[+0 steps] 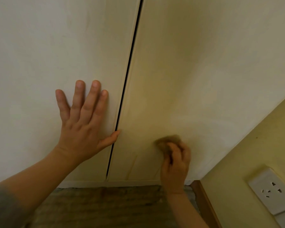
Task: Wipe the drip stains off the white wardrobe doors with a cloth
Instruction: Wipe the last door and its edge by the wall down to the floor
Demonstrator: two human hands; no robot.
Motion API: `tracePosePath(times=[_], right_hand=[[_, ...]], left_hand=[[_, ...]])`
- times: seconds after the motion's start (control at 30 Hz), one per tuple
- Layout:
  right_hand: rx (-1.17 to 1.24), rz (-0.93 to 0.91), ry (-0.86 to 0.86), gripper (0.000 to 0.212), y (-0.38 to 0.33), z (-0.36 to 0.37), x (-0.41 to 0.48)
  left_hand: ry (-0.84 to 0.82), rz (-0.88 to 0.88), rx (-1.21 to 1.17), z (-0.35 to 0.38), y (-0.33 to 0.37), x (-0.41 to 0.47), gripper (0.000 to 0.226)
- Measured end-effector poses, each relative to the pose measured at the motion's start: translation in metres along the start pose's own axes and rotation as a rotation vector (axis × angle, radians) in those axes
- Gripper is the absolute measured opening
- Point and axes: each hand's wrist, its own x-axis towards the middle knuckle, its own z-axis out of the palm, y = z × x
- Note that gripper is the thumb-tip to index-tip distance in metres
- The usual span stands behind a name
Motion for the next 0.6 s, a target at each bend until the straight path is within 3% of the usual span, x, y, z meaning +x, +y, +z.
tracePosePath(times=[0.07,0.13,0.23,0.3,0.5,0.6], right_hand=[[0.005,-0.040,-0.143,0.026,0.001,-0.003,-0.021],[0.047,0.021,-0.112,0.026,-0.004,-0.012,-0.021],[0.063,0.244,0.248,0.027,-0.007,-0.035,0.014],[0.036,0.298,0.392,0.023,-0.003,-0.045,0.044],[-0.030,0.171,0.292,0.024,0.016,-0.028,0.050],[-0.065,0.120,0.097,0.029,0.025,-0.016,0.004]], left_hand=[[-0.002,0.001,0.023,0.001,0.001,0.000,0.105],[-0.020,0.001,0.043,0.001,0.001,0.001,0.110],[-0.053,0.000,0.042,0.000,0.001,0.000,0.116],[-0.069,0.000,0.047,-0.001,0.001,0.000,0.119],[-0.100,0.013,0.046,-0.002,0.001,0.001,0.126],[-0.103,0.011,0.058,-0.001,0.000,0.001,0.128]])
